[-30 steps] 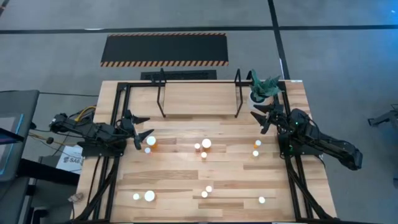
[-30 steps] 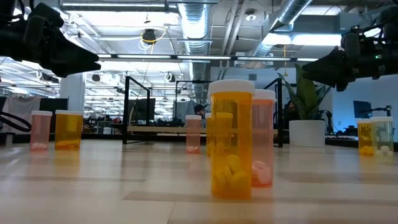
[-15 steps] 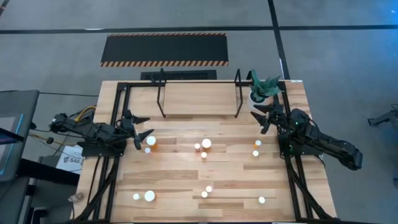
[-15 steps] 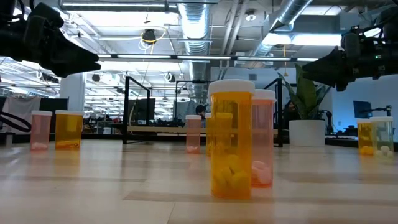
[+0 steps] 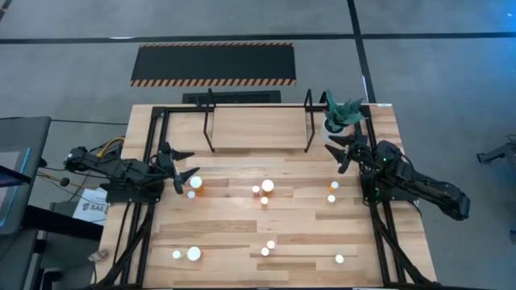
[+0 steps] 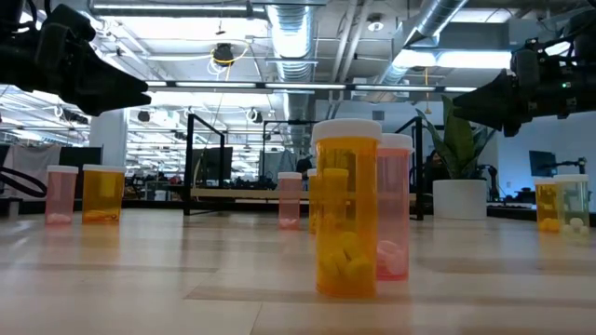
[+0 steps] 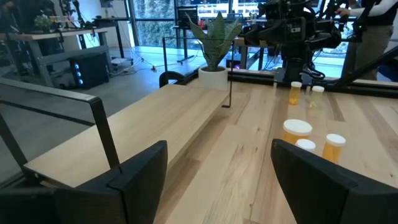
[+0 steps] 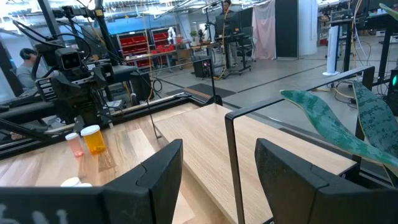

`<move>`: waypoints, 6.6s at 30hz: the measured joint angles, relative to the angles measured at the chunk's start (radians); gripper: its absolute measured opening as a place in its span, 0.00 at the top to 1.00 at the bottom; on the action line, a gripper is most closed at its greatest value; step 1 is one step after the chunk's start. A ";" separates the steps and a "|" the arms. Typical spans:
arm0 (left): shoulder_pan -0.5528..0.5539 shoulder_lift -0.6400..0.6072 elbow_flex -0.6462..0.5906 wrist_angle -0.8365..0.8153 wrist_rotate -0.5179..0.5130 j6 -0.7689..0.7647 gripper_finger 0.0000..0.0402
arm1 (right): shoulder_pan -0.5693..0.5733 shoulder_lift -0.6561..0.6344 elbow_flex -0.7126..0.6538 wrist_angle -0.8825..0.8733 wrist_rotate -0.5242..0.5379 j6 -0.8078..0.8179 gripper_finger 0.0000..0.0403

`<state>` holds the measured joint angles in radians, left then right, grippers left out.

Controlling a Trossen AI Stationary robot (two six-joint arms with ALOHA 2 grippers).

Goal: Pick and place medicine bottles onto shelf by color

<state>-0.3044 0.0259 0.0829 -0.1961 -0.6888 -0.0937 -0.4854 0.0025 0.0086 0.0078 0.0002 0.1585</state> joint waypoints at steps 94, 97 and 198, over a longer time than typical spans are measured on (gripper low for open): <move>0.000 0.000 0.000 0.000 0.000 0.000 0.32 | 0.028 0.000 0.000 0.041 -0.053 1.439 0.44; 0.000 0.000 0.000 0.000 0.000 0.000 0.32 | 0.028 0.000 0.000 0.041 -0.054 1.439 0.44; 0.000 0.000 0.000 0.000 0.000 0.000 0.32 | 0.405 1.051 0.899 -1.303 -0.052 0.236 0.40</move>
<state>-0.3042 0.0260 0.0830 -0.1962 -0.6886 -0.0936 -0.0803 1.0540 0.9077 -1.2950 -0.0520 0.3950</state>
